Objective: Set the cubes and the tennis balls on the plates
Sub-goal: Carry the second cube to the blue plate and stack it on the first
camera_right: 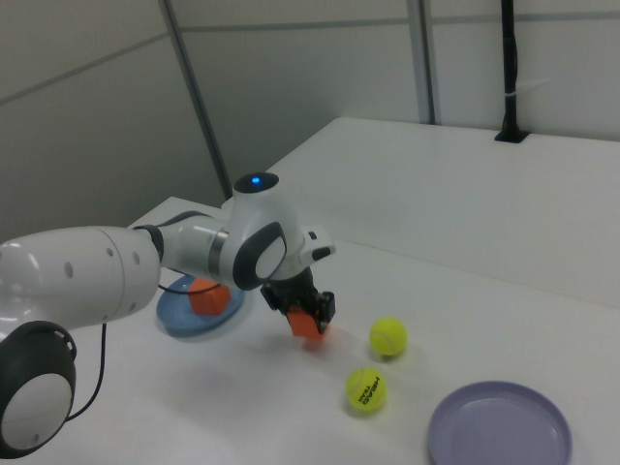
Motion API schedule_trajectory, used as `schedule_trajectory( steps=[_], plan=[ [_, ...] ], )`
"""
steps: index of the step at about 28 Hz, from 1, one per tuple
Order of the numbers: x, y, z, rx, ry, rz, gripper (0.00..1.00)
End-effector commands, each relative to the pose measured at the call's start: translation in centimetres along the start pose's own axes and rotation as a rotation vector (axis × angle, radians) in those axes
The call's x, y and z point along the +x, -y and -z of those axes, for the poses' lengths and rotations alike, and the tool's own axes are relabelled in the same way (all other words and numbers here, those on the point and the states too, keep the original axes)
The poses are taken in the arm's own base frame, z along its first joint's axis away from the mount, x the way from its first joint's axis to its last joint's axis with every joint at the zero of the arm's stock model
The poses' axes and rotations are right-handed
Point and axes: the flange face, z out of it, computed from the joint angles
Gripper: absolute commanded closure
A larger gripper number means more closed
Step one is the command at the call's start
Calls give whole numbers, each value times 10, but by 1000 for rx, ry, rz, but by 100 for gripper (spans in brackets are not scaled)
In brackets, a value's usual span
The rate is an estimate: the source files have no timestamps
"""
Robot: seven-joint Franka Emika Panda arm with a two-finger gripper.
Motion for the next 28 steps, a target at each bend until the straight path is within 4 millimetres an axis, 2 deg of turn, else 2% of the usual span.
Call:
schedule_trajectory(
  steps=[1,5,8,11,12,18,21,23,28],
  plan=[
    [4,33,56,51,-76,-16,100],
    [11,69,80,89,-116,-40,100],
    [13,115,97,124,-139,-39,100],
    [11,153,101,128,-144,-20,100],
    [7,176,99,117,-145,-2,100],
    [-1,229,88,94,-165,41,100],
    [-2,241,83,100,-178,47,100],
    [-1,245,71,96,-180,56,100],
    [2,250,64,96,-215,62,99]
  ],
)
